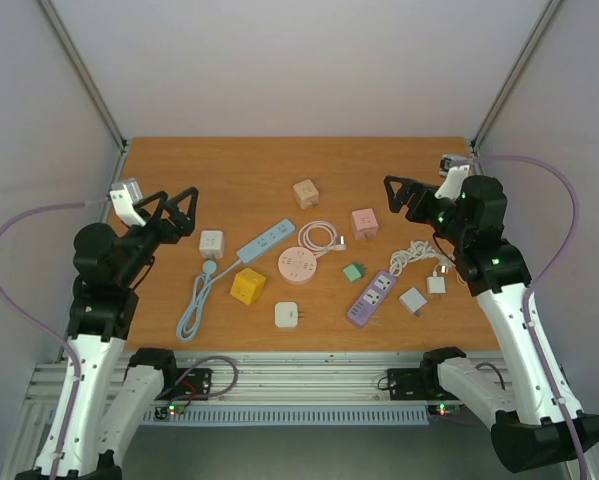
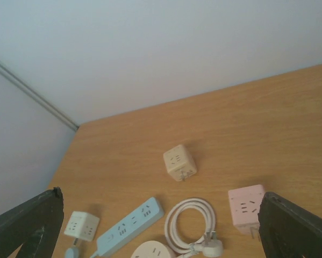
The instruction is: Insert the plug
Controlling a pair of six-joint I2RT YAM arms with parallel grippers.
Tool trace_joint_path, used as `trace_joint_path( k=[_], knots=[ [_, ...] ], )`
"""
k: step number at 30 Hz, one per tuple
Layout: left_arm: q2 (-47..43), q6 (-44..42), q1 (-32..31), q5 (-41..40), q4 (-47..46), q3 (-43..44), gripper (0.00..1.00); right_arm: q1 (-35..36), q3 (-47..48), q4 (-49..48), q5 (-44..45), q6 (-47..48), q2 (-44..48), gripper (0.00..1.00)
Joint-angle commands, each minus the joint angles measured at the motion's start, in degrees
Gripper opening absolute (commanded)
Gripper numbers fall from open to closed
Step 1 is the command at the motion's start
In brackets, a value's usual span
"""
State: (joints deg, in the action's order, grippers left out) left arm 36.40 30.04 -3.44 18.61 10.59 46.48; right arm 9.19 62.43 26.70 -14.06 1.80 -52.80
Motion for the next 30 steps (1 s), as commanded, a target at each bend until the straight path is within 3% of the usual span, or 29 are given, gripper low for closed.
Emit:
trace_joint_path(
  k=[1,7,16,23,30],
  knots=[
    [-1.9,2.0,0.4,3.5,1.2,1.6,0.99,-0.4,1.7,0.2,-7.3,-1.3,-1.7,0.98],
    [-4.5,3.4,0.3,5.9,5.7,1.3,0.99,1.8,-1.0,-3.0,-13.7,-6.5,-6.1,0.99],
    [-3.1,-1.0,0.3,11.1,5.5,-0.3,0.99,17.2,-2.1,3.0,-0.2,-5.0,-16.4,0.97],
    [0.7,-2.4,0.3,8.7,4.9,-1.3,0.99,30.9,-0.3,4.4,8.3,-5.4,-28.3,0.96],
    [0.3,-3.4,0.3,5.4,6.7,-1.0,0.99,43.1,7.2,1.1,1.9,-0.7,-41.7,0.97]
  ],
)
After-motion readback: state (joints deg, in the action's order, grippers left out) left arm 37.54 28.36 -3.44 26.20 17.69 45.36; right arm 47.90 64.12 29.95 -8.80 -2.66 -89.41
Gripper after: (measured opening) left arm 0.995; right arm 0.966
